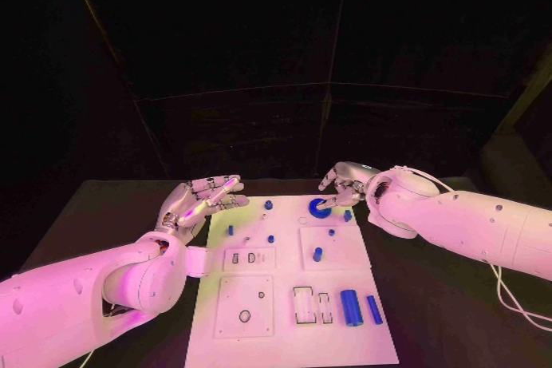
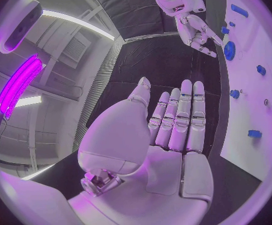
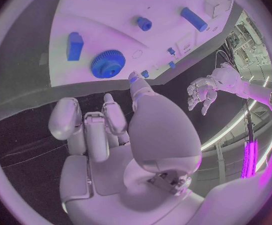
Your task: Assemble the parts on the task board
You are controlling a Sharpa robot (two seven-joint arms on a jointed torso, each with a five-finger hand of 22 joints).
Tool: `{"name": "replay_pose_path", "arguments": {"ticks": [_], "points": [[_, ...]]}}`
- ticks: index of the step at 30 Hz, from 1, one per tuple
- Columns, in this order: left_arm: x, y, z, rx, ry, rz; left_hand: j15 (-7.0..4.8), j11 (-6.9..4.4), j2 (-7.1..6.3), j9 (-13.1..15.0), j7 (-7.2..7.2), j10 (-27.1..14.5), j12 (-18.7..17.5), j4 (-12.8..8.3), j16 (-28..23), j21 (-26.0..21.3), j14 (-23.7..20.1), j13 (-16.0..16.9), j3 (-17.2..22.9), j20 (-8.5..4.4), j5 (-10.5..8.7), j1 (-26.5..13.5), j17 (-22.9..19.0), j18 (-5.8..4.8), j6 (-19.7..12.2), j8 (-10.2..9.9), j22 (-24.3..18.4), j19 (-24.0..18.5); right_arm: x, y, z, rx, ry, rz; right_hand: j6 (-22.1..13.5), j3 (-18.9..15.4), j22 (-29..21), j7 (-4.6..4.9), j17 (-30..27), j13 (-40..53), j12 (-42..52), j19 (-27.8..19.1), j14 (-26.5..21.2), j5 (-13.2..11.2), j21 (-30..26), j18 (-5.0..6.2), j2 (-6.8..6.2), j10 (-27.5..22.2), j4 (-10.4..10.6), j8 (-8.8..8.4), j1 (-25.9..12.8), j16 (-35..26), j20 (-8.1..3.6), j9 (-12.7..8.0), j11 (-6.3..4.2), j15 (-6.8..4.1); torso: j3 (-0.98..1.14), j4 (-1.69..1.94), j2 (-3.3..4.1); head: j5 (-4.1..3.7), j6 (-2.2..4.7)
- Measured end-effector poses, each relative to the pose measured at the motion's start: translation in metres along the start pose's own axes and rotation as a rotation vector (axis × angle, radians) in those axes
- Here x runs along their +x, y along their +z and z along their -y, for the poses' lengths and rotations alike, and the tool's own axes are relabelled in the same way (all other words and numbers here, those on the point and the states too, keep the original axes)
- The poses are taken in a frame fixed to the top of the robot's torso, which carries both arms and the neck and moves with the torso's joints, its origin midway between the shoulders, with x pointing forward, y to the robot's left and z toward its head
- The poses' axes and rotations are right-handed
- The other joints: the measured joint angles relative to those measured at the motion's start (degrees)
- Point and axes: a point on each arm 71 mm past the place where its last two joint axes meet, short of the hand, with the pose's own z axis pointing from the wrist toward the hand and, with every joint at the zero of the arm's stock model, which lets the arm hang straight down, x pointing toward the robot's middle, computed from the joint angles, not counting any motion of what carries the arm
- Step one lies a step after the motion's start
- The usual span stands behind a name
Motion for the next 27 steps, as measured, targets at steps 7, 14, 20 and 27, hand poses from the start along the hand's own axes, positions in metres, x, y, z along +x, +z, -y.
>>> {"name": "replay_pose_path", "arguments": {"ticks": [7,14,20,27], "points": [[0.0009,0.0011,-0.0008,0.000,0.000,-0.001,0.00,0.00,0.00,0.00,0.00,0.00,-0.01,0.00,0.00,0.00,0.00,0.00,0.00,-0.09,0.00,0.00,0.00,0.00,0.00,0.00,0.00,0.09,0.0065,0.0052,-0.0027,0.014,-0.030,-0.072,0.00,-0.95,1.72,0.00,-0.01,2.42,9.18,0.47,0.00,0.32,0.69,0.02,1.34,1.28,1.06,1.13,1.98,0.86,0.47,0.07,0.28,0.41,-0.02,0.10,0.05,-0.07,-0.15],[0.0003,0.0016,-0.0012,-0.001,0.001,0.000,0.00,0.00,0.00,0.00,0.00,0.00,-0.01,0.00,0.00,0.00,0.00,0.00,0.00,-0.09,0.00,0.00,-0.01,0.01,0.00,0.00,0.00,0.09,0.0082,0.0077,-0.0017,0.026,-0.063,-0.093,0.00,-0.96,2.41,0.00,-0.01,2.42,11.04,0.82,0.00,1.17,0.95,0.02,1.79,1.28,0.70,1.51,3.28,0.98,0.40,0.07,0.28,0.41,-0.05,0.13,0.07,0.05,-0.38],[0.0004,0.0021,-0.0016,-0.001,0.001,0.000,0.00,0.00,0.00,0.00,0.00,0.00,-0.01,0.00,0.00,0.00,0.00,0.00,0.00,-0.09,0.00,0.00,-0.01,0.00,-0.01,0.00,0.01,0.09,0.0088,0.0086,-0.0036,0.024,-0.080,-0.093,0.00,-0.78,2.64,0.00,-0.01,2.41,11.59,0.90,0.00,1.41,1.19,0.02,2.18,1.27,0.52,1.80,3.86,1.19,0.49,0.06,0.28,0.41,-0.05,-0.02,0.05,0.13,-0.51],[0.0000,0.0024,-0.0018,-0.002,0.002,0.001,0.00,0.00,0.00,0.00,0.00,0.00,-0.01,-0.16,-0.23,0.00,0.00,0.00,0.16,-0.09,0.00,0.00,-0.01,0.00,-0.01,-0.21,0.01,0.09,0.0091,0.0098,-0.0050,0.023,-0.089,-0.092,0.17,-0.23,2.76,0.17,-0.02,2.41,11.84,0.90,0.00,1.68,1.20,0.02,3.30,1.27,-0.34,2.17,4.98,1.19,0.49,0.12,0.28,0.40,-0.05,-0.02,0.04,0.02,-0.57]]}}
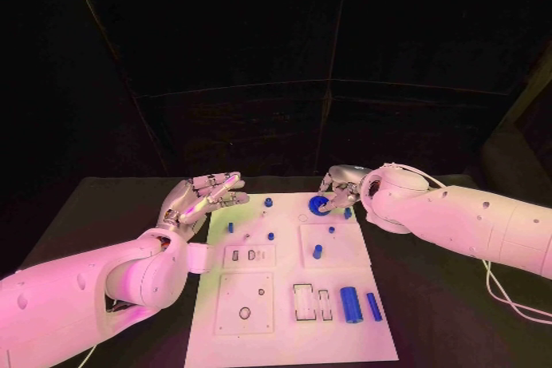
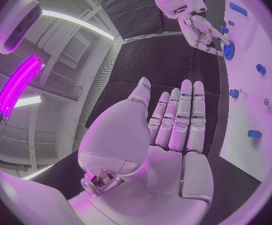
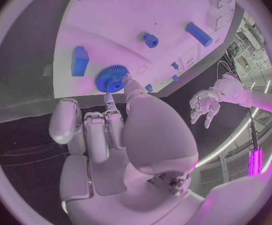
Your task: Assemble the parts on the task board
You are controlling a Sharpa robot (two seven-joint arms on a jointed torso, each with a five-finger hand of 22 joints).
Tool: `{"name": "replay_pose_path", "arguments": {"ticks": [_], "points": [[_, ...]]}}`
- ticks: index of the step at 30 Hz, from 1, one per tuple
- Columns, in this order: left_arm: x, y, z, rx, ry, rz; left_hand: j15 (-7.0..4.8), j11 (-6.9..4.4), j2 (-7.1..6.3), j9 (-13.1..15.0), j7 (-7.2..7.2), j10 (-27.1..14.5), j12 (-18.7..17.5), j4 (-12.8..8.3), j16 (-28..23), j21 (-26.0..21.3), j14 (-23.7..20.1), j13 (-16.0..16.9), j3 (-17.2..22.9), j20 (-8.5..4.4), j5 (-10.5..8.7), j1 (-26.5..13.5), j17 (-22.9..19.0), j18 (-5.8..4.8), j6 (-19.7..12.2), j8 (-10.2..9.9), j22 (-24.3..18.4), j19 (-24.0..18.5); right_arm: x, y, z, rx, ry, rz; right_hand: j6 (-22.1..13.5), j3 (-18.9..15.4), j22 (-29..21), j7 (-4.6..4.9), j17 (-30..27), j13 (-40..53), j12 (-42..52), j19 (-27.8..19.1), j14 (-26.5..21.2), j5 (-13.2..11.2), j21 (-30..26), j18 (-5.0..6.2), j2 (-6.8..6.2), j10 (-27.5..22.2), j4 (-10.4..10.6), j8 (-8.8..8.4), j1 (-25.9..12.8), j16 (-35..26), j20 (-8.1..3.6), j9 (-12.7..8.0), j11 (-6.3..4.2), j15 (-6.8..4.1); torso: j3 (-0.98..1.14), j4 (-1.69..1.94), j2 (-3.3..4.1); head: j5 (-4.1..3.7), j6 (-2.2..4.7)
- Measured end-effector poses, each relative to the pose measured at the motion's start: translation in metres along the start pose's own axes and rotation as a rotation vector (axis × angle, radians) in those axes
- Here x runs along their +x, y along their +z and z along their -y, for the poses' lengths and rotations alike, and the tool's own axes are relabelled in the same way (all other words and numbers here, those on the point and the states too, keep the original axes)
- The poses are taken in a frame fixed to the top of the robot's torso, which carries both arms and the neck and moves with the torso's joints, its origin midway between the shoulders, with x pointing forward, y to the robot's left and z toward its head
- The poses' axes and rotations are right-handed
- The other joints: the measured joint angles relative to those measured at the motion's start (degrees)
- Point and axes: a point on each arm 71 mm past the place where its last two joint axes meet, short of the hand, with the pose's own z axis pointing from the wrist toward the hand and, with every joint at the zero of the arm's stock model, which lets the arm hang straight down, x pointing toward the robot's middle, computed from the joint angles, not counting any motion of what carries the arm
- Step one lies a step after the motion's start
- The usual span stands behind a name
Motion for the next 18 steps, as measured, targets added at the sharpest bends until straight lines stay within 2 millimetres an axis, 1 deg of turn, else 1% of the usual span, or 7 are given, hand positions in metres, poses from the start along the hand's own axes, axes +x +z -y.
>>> {"name": "replay_pose_path", "arguments": {"ticks": [3,5,7,11,13,15,18], "points": [[0.0001,0.0001,-0.0001,0.000,0.000,0.000,0.00,0.00,0.00,0.00,0.00,0.00,0.00,0.00,-0.01,0.00,0.00,0.00,0.00,0.00,0.00,0.00,0.05,0.00,0.00,0.00,0.00,0.00,0.0003,0.0009,-0.0011,0.000,-0.004,-0.002,0.00,0.65,0.22,0.00,0.00,0.00,0.21,0.00,0.00,0.00,0.00,-0.05,0.50,0.00,-0.65,0.29,0.50,0.00,0.00,0.00,0.00,0.00,-0.01,0.01,0.00,-0.08,0.03],[0.0002,0.0002,-0.0002,-0.001,-0.001,-0.001,0.00,0.00,0.00,0.00,0.00,0.00,0.00,0.00,-0.01,0.00,0.00,0.00,0.00,0.00,0.00,0.00,0.05,0.00,0.00,0.00,0.00,0.00,0.0007,0.0017,-0.0022,0.000,-0.007,-0.005,0.12,1.15,0.42,0.12,0.00,0.00,0.51,0.21,0.00,0.00,0.21,-0.91,0.79,0.00,-1.14,0.33,1.27,0.00,-0.22,0.00,0.00,0.00,-0.02,0.03,0.00,-0.13,0.04],[0.0003,0.0002,-0.0002,-0.001,-0.001,-0.001,0.00,0.00,0.00,0.00,0.00,0.00,0.00,-0.03,-0.01,0.00,0.00,0.00,-0.02,0.00,0.00,0.00,0.05,0.00,0.00,0.00,-0.02,0.00,0.0010,0.0022,-0.0030,0.000,-0.010,-0.009,0.20,1.45,0.59,0.20,0.00,0.00,0.51,0.21,0.00,0.00,0.21,-0.91,0.97,0.00,-1.77,0.67,1.71,0.00,-0.21,-0.01,0.00,0.00,-0.02,0.05,0.00,-0.19,0.04],[0.0003,0.0003,-0.0004,-0.002,-0.001,-0.002,0.00,0.00,0.00,0.00,0.00,0.00,0.00,-0.16,-0.01,0.00,0.00,0.00,-0.16,0.00,0.00,0.00,0.04,0.00,0.00,0.00,-0.05,0.00,0.0013,0.0026,-0.0031,0.002,-0.017,-0.014,0.62,1.99,0.70,0.20,-0.01,0.00,0.64,0.41,0.00,0.00,0.21,-0.91,1.37,0.00,-2.31,0.69,2.11,0.29,-0.02,-0.04,0.00,0.00,-0.04,0.08,0.00,-0.23,0.04],[0.0002,0.0003,-0.0004,-0.003,-0.002,-0.002,0.00,0.00,0.00,0.00,0.00,0.00,0.00,-0.16,-0.01,0.00,0.00,0.00,-0.15,0.00,0.00,0.00,0.04,0.00,0.00,0.00,-0.05,0.00,0.0011,0.0027,-0.0034,0.002,-0.023,-0.014,1.21,2.32,0.85,-0.06,-0.01,0.00,0.72,0.41,0.00,0.00,0.43,-0.90,1.42,0.00,-2.64,1.16,2.16,0.29,-0.01,-0.02,0.00,0.00,-0.05,0.08,0.00,-0.24,0.01],[0.0002,0.0003,-0.0005,-0.003,-0.002,-0.003,0.00,0.00,0.00,0.00,0.00,0.00,0.00,-0.16,-0.01,0.00,0.00,0.00,-0.15,0.00,0.00,0.00,0.04,0.00,0.00,0.00,-0.05,0.00,0.0008,0.0027,-0.0040,0.002,-0.030,-0.013,1.89,2.95,1.00,-0.02,-0.01,0.00,0.72,0.59,0.00,-0.01,0.43,-0.90,2.02,0.00,-3.26,1.36,2.79,0.29,-0.19,0.02,0.00,0.00,-0.05,0.08,0.00,-0.19,-0.08],[0.0002,0.0003,-0.0005,-0.004,-0.003,-0.003,0.00,0.00,0.00,0.00,0.00,0.00,-0.21,-0.16,-0.01,0.00,0.00,0.00,-0.15,0.00,0.00,0.00,0.04,0.00,0.00,0.00,-0.05,0.00,0.0007,0.0024,-0.0056,0.000,-0.046,-0.010,2.23,3.69,1.08,-0.03,-0.01,0.00,0.72,0.61,0.00,-0.54,0.43,-0.90,1.95,-0.01,-4.01,1.50,3.32,0.29,-0.22,0.04,0.00,0.00,-0.04,0.08,0.00,-0.18,-0.18]]}}
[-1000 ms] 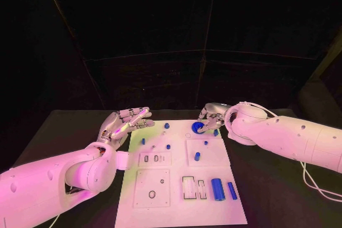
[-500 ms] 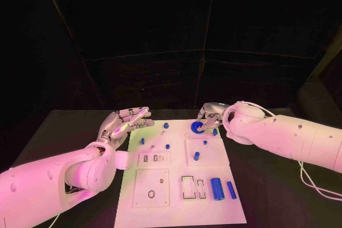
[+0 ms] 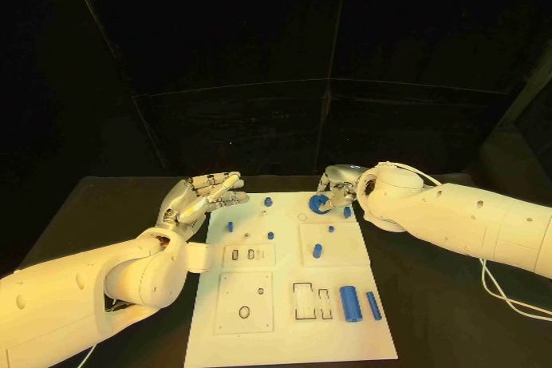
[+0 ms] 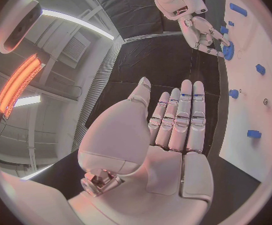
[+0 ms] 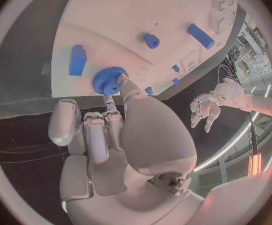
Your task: Assemble the parts on the task board
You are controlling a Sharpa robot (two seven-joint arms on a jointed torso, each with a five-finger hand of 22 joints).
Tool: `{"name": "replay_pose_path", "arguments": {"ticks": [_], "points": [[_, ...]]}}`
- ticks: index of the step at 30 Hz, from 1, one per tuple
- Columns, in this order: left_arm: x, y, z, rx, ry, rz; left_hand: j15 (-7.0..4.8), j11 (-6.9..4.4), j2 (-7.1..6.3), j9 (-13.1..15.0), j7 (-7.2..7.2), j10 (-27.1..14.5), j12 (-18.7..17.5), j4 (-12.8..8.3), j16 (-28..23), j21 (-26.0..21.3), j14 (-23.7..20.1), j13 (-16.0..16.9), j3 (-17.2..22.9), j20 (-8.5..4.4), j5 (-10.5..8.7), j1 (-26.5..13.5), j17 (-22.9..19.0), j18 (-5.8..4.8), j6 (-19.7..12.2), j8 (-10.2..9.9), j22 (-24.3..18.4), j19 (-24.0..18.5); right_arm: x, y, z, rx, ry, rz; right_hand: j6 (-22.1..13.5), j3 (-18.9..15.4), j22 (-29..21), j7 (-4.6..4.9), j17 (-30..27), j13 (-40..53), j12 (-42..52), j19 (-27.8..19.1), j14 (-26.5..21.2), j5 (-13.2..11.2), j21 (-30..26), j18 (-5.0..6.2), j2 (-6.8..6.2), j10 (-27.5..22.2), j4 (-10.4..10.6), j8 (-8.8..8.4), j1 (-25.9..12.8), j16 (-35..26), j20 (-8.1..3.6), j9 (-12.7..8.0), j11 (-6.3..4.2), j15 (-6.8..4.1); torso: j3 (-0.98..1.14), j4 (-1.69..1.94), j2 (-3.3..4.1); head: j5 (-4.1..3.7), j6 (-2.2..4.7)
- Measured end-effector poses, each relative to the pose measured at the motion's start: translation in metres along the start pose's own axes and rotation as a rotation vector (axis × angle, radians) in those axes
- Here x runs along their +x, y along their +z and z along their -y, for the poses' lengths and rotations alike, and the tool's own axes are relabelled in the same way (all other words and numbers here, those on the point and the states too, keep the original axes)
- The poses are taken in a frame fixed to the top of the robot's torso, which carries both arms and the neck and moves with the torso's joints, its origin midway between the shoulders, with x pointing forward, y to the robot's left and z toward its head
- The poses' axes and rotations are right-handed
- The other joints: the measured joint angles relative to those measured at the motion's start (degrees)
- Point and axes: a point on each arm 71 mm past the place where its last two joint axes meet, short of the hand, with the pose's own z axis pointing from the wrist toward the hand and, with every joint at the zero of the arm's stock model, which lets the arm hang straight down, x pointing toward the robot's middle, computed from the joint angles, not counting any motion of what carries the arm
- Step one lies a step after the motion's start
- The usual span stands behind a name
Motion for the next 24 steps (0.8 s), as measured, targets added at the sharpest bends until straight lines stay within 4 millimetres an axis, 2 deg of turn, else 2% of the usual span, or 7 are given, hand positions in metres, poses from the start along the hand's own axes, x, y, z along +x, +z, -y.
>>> {"name": "replay_pose_path", "arguments": {"ticks": [10,13,18,24], "points": [[-0.001,0.000,0.000,-0.003,-0.002,-0.003,0.00,0.00,0.26,0.00,0.00,0.00,-0.12,-0.32,-0.23,0.00,0.00,0.00,0.01,0.00,0.00,0.26,0.00,0.00,0.00,-0.22,-0.07,0.00,0.001,-0.004,-0.012,-0.021,-0.050,0.013,1.42,1.04,1.00,-0.45,0.00,0.00,0.15,0.51,0.00,-0.51,0.39,0.00,-0.07,0.21,-0.72,0.58,0.18,0.00,-0.12,-0.05,-0.21,0.00,0.02,0.01,0.02,-0.08,-0.07],[0.000,0.000,0.000,-0.004,-0.003,-0.004,0.00,0.00,0.25,0.00,0.00,0.00,-0.22,-0.32,-0.23,0.00,0.00,0.00,0.00,0.00,0.00,0.26,-0.01,0.00,0.00,-0.22,-0.06,0.00,0.001,-0.005,-0.015,-0.029,-0.059,0.030,2.41,2.09,1.50,-0.64,-0.01,0.00,0.65,0.81,0.00,0.70,0.66,0.01,-0.09,0.24,-0.93,0.78,0.17,0.23,-0.42,-0.10,-0.24,0.00,0.03,0.03,0.02,-0.08,-0.13],[-0.001,0.000,0.000,-0.006,-0.004,-0.005,0.00,0.00,0.45,0.00,0.00,0.00,-0.22,-0.56,-0.23,0.00,0.00,0.00,0.24,0.12,0.00,0.45,0.01,0.00,0.00,-0.26,-0.13,0.12,-0.002,-0.008,-0.019,-0.042,-0.056,0.087,3.06,3.17,1.93,-0.26,-0.01,0.00,0.87,1.02,-0.19,2.38,0.88,0.01,0.19,0.41,-0.52,1.05,-1.28,0.23,-0.63,-0.15,-0.83,-0.24,0.02,0.04,0.00,-0.09,-0.06],[-0.001,0.000,0.000,-0.009,-0.006,-0.007,0.00,0.00,0.84,0.00,0.00,0.00,-0.46,-1.12,-0.62,0.00,0.00,0.00,0.46,0.20,0.00,0.85,0.06,0.00,0.00,-0.46,-0.19,0.20,-0.006,-0.014,-0.033,-0.086,-0.035,0.167,3.18,3.81,2.13,-0.14,-0.01,-0.01,0.87,1.22,0.00,2.89,0.88,0.01,0.29,0.19,-0.61,1.16,-1.90,0.23,-0.83,-0.14,-1.03,-0.44,0.00,0.04,-0.05,-0.07,0.18]]}}
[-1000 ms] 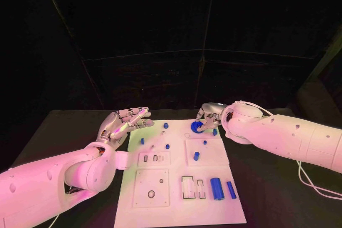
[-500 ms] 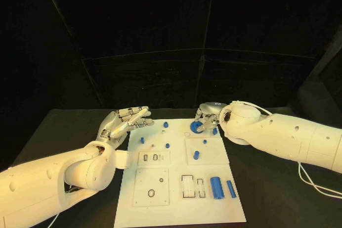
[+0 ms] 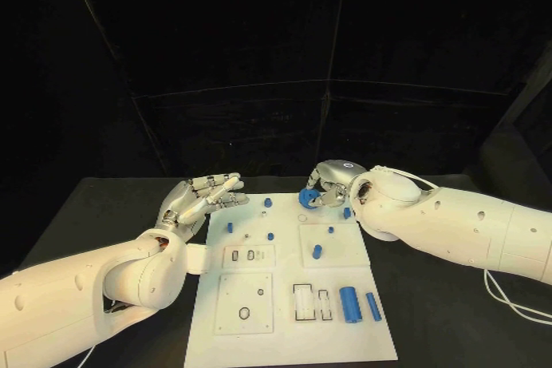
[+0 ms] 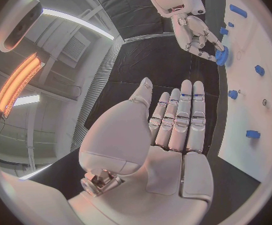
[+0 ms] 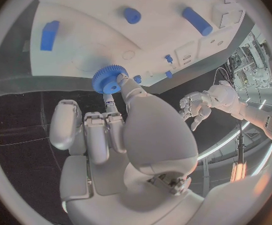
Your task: Assemble the parts on the task board
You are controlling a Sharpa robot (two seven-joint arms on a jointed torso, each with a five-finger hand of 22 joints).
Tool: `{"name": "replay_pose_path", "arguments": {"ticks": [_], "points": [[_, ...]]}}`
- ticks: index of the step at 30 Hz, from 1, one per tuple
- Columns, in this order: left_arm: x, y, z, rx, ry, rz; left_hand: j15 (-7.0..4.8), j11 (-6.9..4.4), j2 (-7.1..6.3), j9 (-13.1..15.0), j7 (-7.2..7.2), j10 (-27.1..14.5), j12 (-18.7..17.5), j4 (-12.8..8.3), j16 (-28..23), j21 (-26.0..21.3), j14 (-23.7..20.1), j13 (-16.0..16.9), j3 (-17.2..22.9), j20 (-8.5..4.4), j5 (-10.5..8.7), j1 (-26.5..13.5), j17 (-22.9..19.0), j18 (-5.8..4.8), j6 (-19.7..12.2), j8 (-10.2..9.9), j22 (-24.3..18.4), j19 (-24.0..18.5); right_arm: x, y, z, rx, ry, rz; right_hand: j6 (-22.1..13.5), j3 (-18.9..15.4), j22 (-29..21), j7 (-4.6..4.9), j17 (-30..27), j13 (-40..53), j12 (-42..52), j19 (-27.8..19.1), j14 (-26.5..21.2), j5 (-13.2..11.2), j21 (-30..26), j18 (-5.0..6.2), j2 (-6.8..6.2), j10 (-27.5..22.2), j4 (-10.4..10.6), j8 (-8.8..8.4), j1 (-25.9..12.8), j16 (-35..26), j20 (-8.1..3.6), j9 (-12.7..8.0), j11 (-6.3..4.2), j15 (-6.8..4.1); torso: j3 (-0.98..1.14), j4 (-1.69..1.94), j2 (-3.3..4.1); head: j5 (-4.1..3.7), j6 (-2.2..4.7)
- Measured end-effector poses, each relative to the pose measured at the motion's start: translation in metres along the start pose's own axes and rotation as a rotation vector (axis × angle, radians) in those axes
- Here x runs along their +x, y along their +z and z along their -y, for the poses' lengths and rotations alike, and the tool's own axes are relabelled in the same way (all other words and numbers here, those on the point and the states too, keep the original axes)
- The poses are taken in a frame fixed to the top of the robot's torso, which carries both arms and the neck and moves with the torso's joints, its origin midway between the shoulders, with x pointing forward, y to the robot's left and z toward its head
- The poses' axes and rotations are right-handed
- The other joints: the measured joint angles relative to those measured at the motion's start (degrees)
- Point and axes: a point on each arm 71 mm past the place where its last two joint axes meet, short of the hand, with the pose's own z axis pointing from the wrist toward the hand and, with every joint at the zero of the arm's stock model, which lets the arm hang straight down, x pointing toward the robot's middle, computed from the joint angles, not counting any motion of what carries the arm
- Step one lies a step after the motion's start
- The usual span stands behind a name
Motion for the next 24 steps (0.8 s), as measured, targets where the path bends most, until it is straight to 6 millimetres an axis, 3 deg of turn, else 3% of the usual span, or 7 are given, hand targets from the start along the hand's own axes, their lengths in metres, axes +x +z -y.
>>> {"name": "replay_pose_path", "arguments": {"ticks": [6,15,24], "points": [[0.001,-0.001,0.000,-0.002,-0.004,-0.005,0.00,0.00,0.00,0.00,0.00,0.00,0.00,0.00,0.00,0.00,0.00,0.00,0.00,0.00,0.00,0.00,0.00,0.00,0.00,0.00,0.00,0.00,0.001,-0.003,-0.025,-0.062,0.021,0.043,0.00,0.07,0.00,0.00,0.00,0.00,0.00,0.00,0.00,0.08,0.00,0.00,-0.01,0.00,0.07,0.00,-0.28,0.00,0.00,0.00,0.00,0.00,-0.05,0.05,-0.01,-0.09,0.21],[-0.001,-0.002,0.001,-0.003,-0.006,-0.002,0.21,0.00,0.24,0.00,0.00,0.00,0.00,-0.31,0.00,-0.21,0.21,0.00,0.32,0.00,0.00,0.24,-0.01,0.00,0.00,0.00,-0.05,0.00,0.007,0.004,-0.064,-0.144,0.026,0.066,0.00,0.47,0.14,-0.01,0.00,0.00,0.00,0.20,0.00,0.08,0.00,0.00,-0.32,0.00,0.15,-0.02,-1.04,0.00,-0.20,0.01,0.01,0.01,-0.08,0.10,0.05,0.59,0.32],[-0.003,-0.001,0.002,-0.003,-0.010,0.004,0.21,0.00,0.24,0.00,0.00,0.00,0.00,-0.62,0.00,-0.21,0.21,0.00,0.32,0.00,0.00,0.24,0.05,0.00,0.00,0.00,-0.05,0.00,0.020,0.017,-0.088,-0.178,0.019,0.051,-0.02,1.15,0.14,-0.04,-0.01,0.00,0.00,0.20,0.00,-0.71,0.00,0.01,-0.39,0.00,-0.20,-0.52,-1.11,0.00,-0.20,0.01,0.01,0.01,-0.06,0.04,0.19,1.21,-0.19]]}}
